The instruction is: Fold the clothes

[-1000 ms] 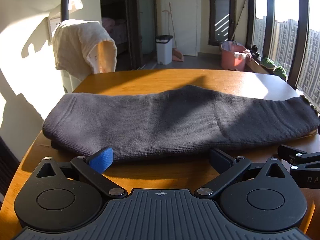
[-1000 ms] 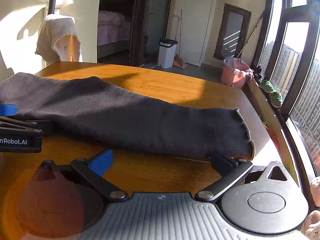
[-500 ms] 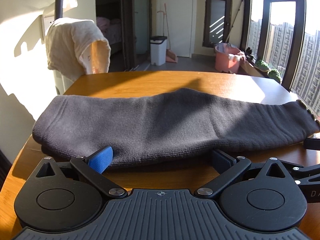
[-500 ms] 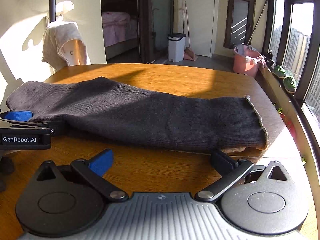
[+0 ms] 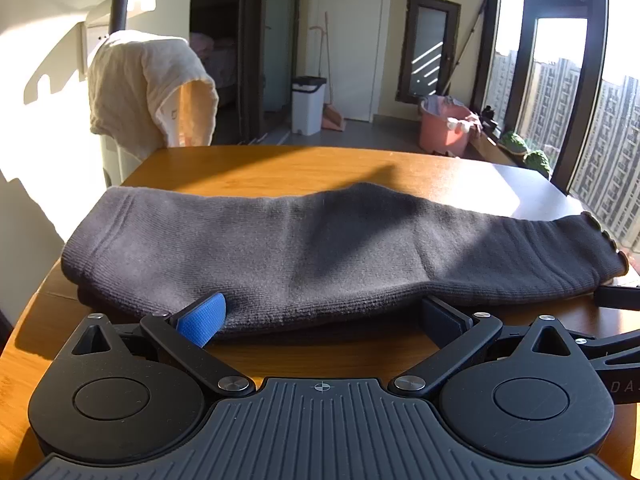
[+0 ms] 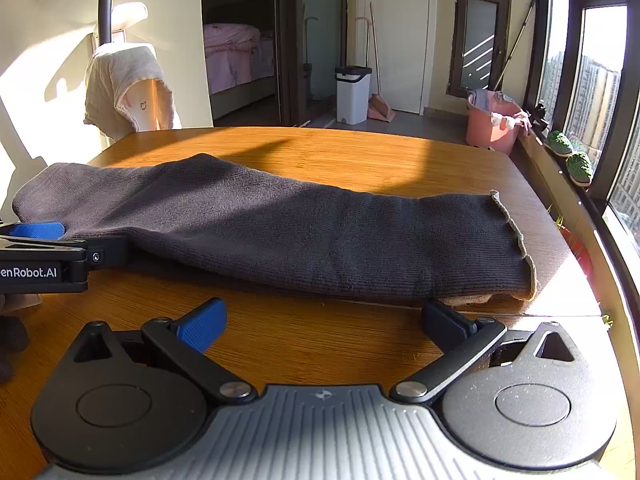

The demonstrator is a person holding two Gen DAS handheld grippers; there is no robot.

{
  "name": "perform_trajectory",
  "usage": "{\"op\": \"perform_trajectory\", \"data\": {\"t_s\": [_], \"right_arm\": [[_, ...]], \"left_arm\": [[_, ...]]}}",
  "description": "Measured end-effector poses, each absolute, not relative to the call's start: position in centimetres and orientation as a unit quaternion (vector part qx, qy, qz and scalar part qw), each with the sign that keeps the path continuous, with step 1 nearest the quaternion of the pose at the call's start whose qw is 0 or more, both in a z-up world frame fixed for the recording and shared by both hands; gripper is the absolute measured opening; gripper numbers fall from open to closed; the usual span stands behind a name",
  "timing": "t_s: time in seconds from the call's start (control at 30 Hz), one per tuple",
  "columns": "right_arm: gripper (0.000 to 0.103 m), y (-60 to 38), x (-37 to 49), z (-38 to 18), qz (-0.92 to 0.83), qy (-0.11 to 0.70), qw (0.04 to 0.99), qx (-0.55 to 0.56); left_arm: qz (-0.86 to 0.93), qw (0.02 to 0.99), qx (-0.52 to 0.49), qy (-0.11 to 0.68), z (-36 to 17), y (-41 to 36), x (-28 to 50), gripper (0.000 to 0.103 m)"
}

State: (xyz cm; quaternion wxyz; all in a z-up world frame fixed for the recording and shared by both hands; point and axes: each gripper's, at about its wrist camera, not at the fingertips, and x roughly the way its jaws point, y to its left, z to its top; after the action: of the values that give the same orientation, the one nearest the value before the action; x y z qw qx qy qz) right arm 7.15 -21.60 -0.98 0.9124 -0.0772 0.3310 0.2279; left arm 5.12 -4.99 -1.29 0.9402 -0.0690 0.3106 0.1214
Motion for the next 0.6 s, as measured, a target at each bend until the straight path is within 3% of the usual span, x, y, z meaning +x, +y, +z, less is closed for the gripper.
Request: {"op": "perform_trajectory", "data": {"t_s": [0.6], "right_arm": [[0.103, -21.55, 7.16, -0.99, 0.228, 0.331, 0.913, -0.077]], "left_arm": [[0.112, 0.942, -0.085, 0.303, -1.23, -4.46, 4.86, 0.103]]}}
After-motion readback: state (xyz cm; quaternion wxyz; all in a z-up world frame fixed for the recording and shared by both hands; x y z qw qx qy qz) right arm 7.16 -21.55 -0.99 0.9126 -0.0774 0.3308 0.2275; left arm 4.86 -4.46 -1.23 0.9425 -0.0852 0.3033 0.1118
